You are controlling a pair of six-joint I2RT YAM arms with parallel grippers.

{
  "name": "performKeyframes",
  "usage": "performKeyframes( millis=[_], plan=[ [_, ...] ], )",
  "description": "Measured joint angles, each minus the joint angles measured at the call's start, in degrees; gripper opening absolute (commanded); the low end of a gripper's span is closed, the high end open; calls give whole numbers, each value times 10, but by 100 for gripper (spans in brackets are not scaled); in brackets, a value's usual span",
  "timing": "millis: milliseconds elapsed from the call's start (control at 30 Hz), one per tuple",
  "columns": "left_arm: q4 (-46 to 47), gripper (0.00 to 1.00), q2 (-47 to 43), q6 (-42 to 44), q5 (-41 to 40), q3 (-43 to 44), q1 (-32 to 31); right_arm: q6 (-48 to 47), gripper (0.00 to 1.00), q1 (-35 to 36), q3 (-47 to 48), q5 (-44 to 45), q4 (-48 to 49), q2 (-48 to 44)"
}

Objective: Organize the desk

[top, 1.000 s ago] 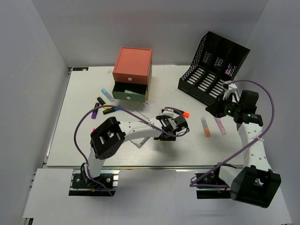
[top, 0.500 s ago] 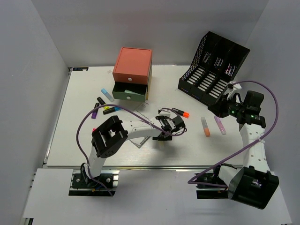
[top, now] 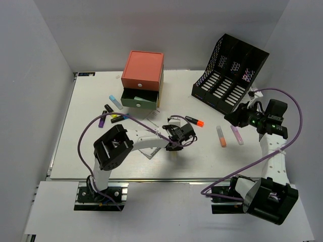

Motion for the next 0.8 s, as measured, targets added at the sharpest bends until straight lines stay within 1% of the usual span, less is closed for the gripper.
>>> performKeyframes(
  millis=[33, 67, 100, 133, 167, 200, 233, 267, 300, 367, 467, 533, 633, 800],
  plan=[
    [2, 0, -6, 5, 8, -4, -1, -4, 53, -2, 0, -4, 0, 0],
    [8, 0, -13, 9, 18, -8, -2, -10, 59, -4, 0, -8, -1, 0],
    [16, 0, -27, 14, 29, -14, -4, -17, 59, -5, 0, -15, -2, 0],
    [28, 0, -50, 15, 40, -27, -5, -22, 57, -6, 0, -19, -3, 0],
    [39, 0, -78, 14, 50, -43, -4, -27, 45, -7, 0, -24, -4, 0],
    [57, 0, -119, 11, 63, -64, -2, -32, 36, -7, 0, -29, -5, 0],
    [72, 0, -165, 7, 70, -85, 4, -36, 17, -8, 0, -32, -5, 0],
    [86, 0, -209, 2, 72, -101, 15, -40, 7, -8, -1, -34, -6, 0],
    [97, 0, -249, -5, 74, -110, 30, -40, 0, -9, -2, -35, -7, 0],
    [117, 0, -314, -26, 69, -111, 76, -40, 0, -9, -4, -36, -9, 0],
    [139, 0, -351, -65, 52, -91, 149, -38, 0, -10, -8, -36, -9, 0],
    [147, 0, -352, -98, 41, -81, 194, -38, 0, -11, -10, -35, -9, 0],
    [141, 0, -337, -157, 31, -75, 243, -36, 0, -12, -10, -33, -8, 0],
    [109, 0, -288, -245, 15, -36, 292, -32, 0, -12, -11, -31, -7, 0]
  ],
)
